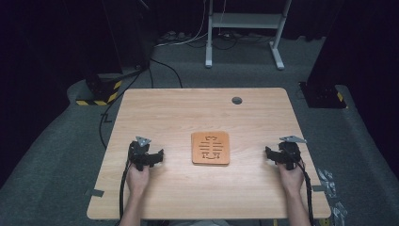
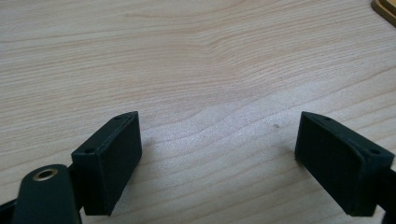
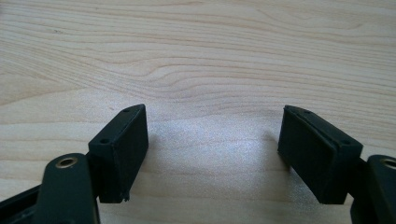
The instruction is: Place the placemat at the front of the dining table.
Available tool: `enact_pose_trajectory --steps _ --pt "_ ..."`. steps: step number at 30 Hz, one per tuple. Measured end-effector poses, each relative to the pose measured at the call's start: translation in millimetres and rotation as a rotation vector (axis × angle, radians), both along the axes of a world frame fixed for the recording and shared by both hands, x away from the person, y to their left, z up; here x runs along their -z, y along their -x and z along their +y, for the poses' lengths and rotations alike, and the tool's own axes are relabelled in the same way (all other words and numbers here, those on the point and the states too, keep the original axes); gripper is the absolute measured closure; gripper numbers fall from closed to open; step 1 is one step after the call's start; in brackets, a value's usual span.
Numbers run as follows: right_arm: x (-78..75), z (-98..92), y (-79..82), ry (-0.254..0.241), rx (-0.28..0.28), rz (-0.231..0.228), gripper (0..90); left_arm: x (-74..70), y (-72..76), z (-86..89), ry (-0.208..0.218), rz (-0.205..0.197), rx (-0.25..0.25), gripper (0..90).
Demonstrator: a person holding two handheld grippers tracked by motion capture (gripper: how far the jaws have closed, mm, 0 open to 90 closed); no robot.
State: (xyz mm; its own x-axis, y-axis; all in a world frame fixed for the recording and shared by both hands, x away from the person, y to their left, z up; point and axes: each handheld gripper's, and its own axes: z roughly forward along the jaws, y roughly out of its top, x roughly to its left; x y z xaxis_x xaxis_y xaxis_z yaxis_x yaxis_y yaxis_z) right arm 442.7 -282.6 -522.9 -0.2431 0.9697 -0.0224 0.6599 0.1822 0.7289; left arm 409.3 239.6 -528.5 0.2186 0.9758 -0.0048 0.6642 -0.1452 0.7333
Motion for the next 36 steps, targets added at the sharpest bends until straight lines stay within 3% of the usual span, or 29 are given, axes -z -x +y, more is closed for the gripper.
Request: enact_pose_trajectory --steps 10,16,20,25,26,36 --pt "-1.1 -0.8 -0.7 -0.001 -0.014 0.015 23.5 0.0 -0.4 -0.2 -0.004 0.002 -0.011 13.3" --pt "0.1 0.4 -2.3 -0.001 -0.009 -0.001 23.0 0.1 -0.3 -0.8 0.003 0.005 -0.018 13.0" --pt "0.5 0.1 -3.6 0.004 0.007 0.010 15.2 0.2 -0.3 -0.9 0.004 0.005 -0.019 13.0" --pt "0.7 0.0 0.5 -0.001 -0.004 0.013 15.1 0.1 -0.3 -0.7 0.003 0.006 -0.018 13.0" --pt "-1.1 -0.5 1.9 0.003 -0.016 0.035 15.2 0.0 -0.2 -0.6 0.001 0.008 -0.017 13.0" --pt "-1.6 4.3 2.2 0.010 0.007 0.030 16.9 0.0 -0.2 -0.3 0.003 0.003 -0.016 14.5"
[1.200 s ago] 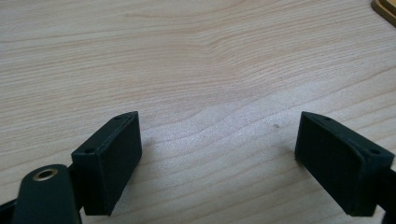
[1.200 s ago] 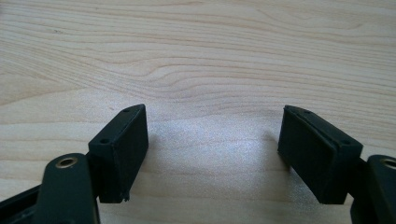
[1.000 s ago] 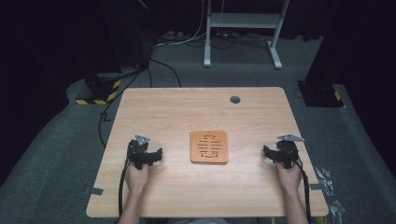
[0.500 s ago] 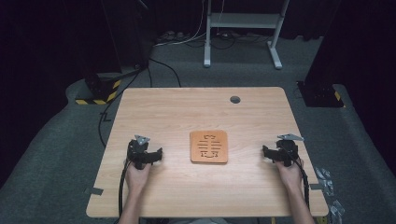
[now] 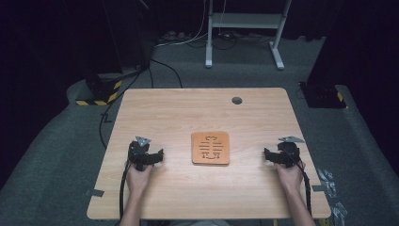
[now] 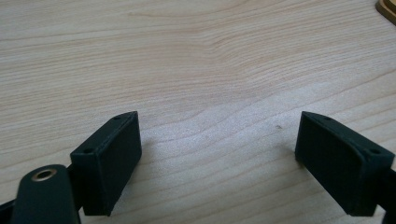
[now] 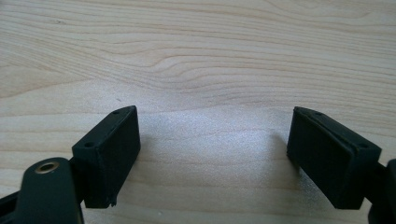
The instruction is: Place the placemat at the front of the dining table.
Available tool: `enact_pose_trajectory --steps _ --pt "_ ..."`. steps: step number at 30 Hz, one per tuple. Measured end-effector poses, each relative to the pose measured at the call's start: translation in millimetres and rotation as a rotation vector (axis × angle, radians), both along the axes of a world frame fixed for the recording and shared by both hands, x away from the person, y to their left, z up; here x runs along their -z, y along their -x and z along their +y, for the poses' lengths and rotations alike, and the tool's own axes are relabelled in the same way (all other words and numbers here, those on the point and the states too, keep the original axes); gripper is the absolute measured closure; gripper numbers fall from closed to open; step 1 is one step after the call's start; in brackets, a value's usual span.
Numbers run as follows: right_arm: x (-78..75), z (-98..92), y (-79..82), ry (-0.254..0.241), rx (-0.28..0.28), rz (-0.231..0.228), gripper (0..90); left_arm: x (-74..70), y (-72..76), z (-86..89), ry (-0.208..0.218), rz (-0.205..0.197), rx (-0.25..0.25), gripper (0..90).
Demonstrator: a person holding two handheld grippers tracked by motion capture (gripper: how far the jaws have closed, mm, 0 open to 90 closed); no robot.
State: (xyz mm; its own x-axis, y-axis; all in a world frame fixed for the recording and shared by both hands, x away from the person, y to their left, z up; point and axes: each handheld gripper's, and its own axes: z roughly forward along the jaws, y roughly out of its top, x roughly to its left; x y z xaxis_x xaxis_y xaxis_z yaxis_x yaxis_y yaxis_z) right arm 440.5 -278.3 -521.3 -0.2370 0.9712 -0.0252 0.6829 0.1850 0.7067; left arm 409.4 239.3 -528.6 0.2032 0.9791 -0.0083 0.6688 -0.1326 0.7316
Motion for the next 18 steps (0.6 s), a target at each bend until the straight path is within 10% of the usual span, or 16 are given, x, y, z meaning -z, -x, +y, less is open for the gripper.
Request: enact_pose_trajectory --steps 18 --pt "-3.1 8.6 5.6 0.015 -0.039 0.018 18.9 -0.3 -0.1 0.6 -0.006 -0.002 -0.001 15.3"
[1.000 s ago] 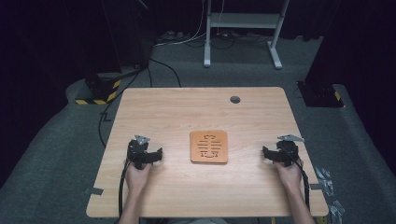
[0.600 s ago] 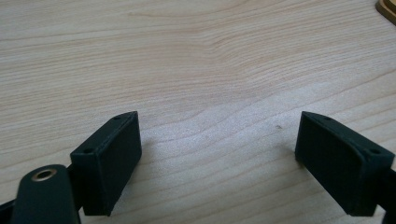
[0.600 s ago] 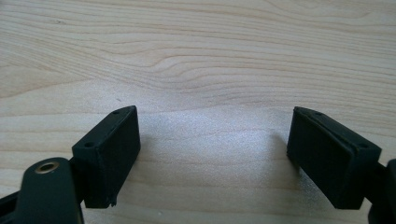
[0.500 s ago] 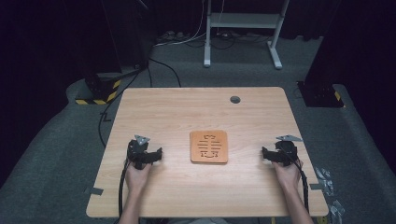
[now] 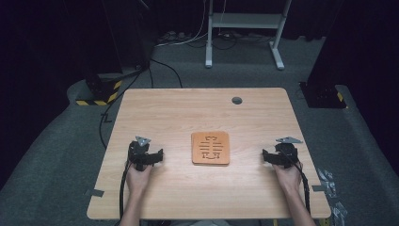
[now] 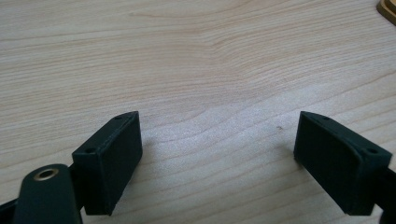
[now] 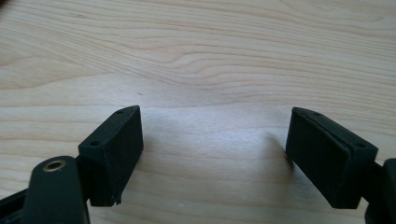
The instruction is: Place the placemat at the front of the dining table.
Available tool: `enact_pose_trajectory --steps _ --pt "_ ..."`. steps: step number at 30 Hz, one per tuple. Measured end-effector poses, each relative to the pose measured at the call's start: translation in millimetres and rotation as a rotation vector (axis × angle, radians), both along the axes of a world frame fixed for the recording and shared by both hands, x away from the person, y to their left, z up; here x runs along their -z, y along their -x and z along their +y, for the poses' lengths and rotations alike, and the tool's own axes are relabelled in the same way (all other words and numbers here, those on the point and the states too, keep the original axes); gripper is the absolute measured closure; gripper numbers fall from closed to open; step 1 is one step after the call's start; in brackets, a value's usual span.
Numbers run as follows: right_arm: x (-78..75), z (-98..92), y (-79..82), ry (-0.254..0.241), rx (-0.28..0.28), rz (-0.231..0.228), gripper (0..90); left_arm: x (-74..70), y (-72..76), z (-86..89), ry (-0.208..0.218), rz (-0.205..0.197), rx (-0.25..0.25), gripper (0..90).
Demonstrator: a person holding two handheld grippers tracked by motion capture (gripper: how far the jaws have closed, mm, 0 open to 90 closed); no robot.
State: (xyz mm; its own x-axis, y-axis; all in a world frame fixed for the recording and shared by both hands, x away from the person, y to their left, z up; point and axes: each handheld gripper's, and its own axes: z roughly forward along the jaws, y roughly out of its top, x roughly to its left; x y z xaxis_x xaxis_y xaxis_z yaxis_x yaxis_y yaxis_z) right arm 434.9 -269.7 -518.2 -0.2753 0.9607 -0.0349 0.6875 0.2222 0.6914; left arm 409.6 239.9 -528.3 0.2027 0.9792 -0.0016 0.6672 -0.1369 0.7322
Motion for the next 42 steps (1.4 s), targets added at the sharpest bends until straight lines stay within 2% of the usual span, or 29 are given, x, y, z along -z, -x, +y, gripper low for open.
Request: enact_pose_trajectory --steps 1,7,8,9,13,15,17,18,21,23,27,33,35,38,42 --pt "-0.7 5.1 0.5 -0.020 0.007 -0.005 18.9 0.0 -0.1 0.1 0.000 0.000 -0.001 15.5" --pt "-5.0 13.7 -0.2 -0.024 -0.021 -0.014 18.8 0.0 -0.3 0.2 0.002 -0.002 -0.007 16.2" --pt "-7.7 17.8 0.9 -0.040 -0.028 -0.003 19.0 0.0 -0.3 0.3 0.002 -0.002 -0.006 16.2" --pt "-7.5 20.2 0.7 -0.044 -0.021 -0.022 18.9 0.0 -0.3 0.2 0.002 -0.002 -0.006 16.2" --pt "-9.0 24.0 1.6 -0.052 -0.025 -0.041 21.2 0.0 -0.3 0.3 0.002 -0.002 -0.006 16.2" --pt "-11.2 26.9 0.4 -0.076 -0.035 -0.028 21.2 -0.1 -0.3 0.3 0.002 -0.002 -0.006 16.2" --pt "-13.9 31.8 -0.9 -0.086 -0.046 -0.035 21.3 -0.1 -0.3 0.3 0.001 -0.002 -0.005 16.2" --pt "-16.2 34.8 -1.0 -0.098 -0.056 -0.020 21.6 -0.1 -0.3 0.4 0.001 -0.002 -0.005 16.2" --pt "-19.1 40.8 -3.3 -0.110 -0.097 -0.014 25.7 -0.1 -0.3 0.4 0.001 -0.002 -0.005 16.2" --pt "-19.1 43.5 -3.6 -0.123 -0.104 -0.020 25.8 -0.1 -0.3 0.4 0.001 -0.002 -0.005 16.3" --pt "-21.9 54.1 -7.0 -0.158 -0.125 0.004 25.9 -0.1 -0.2 0.5 0.001 -0.002 -0.005 16.3" --pt "-25.9 66.0 -10.0 -0.147 -0.137 -0.008 28.3 -0.1 -0.2 0.4 0.002 -0.002 -0.006 16.3" --pt "-26.5 67.6 -10.4 -0.146 -0.138 0.003 28.2 -0.1 -0.2 0.4 0.002 -0.002 -0.006 16.3" --pt "-28.2 74.9 -12.8 -0.113 -0.147 -0.002 26.5 -0.1 -0.2 0.3 0.002 -0.002 -0.006 16.3" --pt "-32.6 80.8 -15.8 -0.095 -0.136 -0.027 24.3 -0.1 -0.2 0.3 0.003 -0.002 -0.007 16.3"
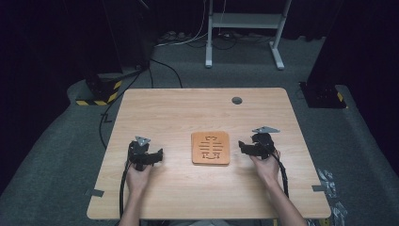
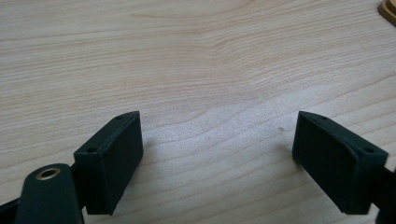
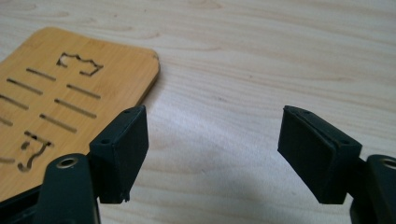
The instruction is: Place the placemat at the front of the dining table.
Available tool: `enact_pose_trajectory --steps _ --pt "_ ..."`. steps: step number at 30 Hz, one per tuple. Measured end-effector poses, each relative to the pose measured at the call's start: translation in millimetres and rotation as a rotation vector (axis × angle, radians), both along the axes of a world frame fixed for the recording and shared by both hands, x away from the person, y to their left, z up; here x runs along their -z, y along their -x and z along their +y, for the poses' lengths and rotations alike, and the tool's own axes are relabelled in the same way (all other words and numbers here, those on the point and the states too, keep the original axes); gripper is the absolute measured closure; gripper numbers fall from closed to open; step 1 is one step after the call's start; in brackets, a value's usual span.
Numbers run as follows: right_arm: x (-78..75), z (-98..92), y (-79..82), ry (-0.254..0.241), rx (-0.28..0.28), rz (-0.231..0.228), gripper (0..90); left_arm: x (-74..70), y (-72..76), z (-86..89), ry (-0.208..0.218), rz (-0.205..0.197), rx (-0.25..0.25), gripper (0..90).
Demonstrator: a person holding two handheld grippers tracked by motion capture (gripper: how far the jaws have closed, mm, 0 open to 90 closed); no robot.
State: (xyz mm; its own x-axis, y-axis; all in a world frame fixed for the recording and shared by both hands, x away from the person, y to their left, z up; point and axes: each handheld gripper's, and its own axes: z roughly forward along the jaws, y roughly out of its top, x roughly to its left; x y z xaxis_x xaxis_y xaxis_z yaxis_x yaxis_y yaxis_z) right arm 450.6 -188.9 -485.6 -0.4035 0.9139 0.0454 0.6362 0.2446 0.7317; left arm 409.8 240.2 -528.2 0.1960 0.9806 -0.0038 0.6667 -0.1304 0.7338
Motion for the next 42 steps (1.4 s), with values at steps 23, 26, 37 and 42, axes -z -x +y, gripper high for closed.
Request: enact_pose_trajectory --steps 23,26,37,42 --pt "16.4 34.1 -21.9 0.025 -0.020 0.044 28.8 -0.1 0.1 0.1 0.001 0.001 -0.005 16.8" --pt "14.3 38.0 -23.7 0.048 -0.021 0.029 29.2 -0.1 0.1 0.1 -0.001 0.001 -0.005 16.9" --pt "16.7 39.6 -26.4 0.068 -0.008 0.042 29.0 -0.1 0.1 0.2 -0.001 0.000 -0.004 16.9" --pt "18.9 41.5 -26.6 0.079 -0.007 0.042 28.4 -0.1 0.0 0.2 0.000 0.000 -0.005 16.9"
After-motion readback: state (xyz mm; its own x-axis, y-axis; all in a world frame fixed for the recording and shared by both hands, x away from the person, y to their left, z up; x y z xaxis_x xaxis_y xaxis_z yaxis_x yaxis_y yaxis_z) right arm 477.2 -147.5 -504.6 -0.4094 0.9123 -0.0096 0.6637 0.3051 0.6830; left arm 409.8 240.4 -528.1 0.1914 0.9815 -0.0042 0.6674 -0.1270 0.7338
